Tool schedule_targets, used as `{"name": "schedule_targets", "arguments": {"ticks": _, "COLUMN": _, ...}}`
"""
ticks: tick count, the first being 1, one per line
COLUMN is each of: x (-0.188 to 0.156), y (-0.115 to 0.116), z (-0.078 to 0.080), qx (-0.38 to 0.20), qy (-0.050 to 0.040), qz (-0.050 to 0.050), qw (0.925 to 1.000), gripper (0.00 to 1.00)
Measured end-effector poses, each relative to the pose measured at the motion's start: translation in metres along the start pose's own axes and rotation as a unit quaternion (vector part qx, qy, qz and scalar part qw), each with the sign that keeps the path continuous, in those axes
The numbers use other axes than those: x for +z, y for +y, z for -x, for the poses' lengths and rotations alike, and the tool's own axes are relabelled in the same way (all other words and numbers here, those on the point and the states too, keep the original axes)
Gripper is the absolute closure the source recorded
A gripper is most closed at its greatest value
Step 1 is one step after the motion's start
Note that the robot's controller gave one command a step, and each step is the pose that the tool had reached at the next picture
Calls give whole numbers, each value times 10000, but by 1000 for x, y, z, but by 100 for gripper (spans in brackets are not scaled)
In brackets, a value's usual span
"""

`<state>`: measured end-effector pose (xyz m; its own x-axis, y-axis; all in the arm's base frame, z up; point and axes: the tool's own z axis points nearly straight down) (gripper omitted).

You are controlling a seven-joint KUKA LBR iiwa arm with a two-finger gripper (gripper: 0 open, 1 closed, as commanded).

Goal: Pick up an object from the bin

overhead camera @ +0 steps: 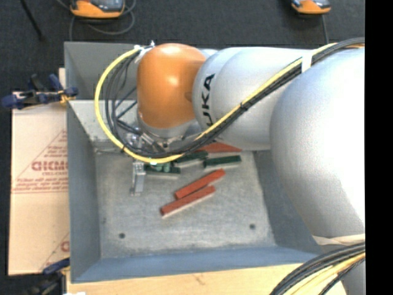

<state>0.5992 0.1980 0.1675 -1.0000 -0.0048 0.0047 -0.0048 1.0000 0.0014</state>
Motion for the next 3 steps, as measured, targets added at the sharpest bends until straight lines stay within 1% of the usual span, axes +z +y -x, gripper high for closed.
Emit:
{"name": "schedule_targets", "arguments": {"ticks": 1, "x": 101, "y": -98, "z": 35, "qx": 106, "qy": -12, "qz": -21, "qw": 9999, "gripper": 0}}
{"name": "schedule_targets", "arguments": {"ticks": 2, "x": 64, "y": -103, "z": 47, "qx": 243, "qy": -65, "qz": 8, "qw": 9997, "gripper": 0}}
{"name": "schedule_targets", "arguments": {"ticks": 3, "x": 61, "y": -110, "z": 47, "qx": 1044, "qy": -57, "qz": 10, "qw": 9945, "gripper": 0}}
